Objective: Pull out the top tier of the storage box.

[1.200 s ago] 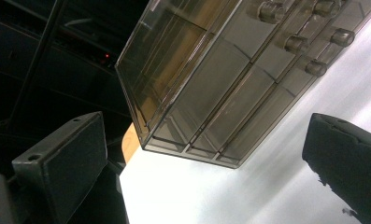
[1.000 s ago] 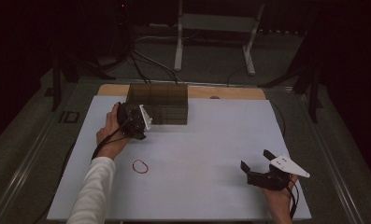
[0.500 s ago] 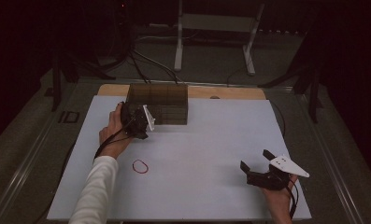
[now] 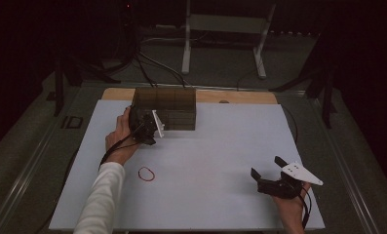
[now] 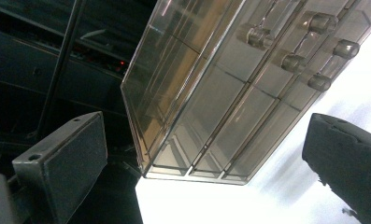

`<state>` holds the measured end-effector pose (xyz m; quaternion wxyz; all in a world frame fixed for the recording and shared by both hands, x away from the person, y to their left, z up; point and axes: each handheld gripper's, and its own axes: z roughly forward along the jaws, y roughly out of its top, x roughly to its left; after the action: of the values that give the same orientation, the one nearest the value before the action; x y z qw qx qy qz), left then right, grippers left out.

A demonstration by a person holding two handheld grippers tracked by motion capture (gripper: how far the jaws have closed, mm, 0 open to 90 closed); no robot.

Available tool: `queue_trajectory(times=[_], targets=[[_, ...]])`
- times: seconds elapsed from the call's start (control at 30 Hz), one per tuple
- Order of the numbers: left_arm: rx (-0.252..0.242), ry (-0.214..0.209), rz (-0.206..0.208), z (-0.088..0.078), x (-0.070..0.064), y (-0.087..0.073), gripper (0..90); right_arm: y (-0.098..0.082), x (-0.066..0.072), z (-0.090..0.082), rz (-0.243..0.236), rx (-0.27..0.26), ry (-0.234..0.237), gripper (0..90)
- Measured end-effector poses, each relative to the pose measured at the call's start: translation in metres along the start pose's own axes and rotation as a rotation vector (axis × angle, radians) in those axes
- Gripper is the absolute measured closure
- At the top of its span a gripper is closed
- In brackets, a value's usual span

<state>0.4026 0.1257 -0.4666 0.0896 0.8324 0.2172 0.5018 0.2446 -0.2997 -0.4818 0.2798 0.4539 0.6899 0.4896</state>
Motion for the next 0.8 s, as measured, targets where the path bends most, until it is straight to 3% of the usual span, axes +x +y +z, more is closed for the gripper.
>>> queue_trajectory(times=[0.8], targets=[[-0.012,0.017,0.022,0.001,-0.0057,0.0088,1.8,0.0001,0.0001,-0.0001,0.0,-0.002,0.0,0.4]])
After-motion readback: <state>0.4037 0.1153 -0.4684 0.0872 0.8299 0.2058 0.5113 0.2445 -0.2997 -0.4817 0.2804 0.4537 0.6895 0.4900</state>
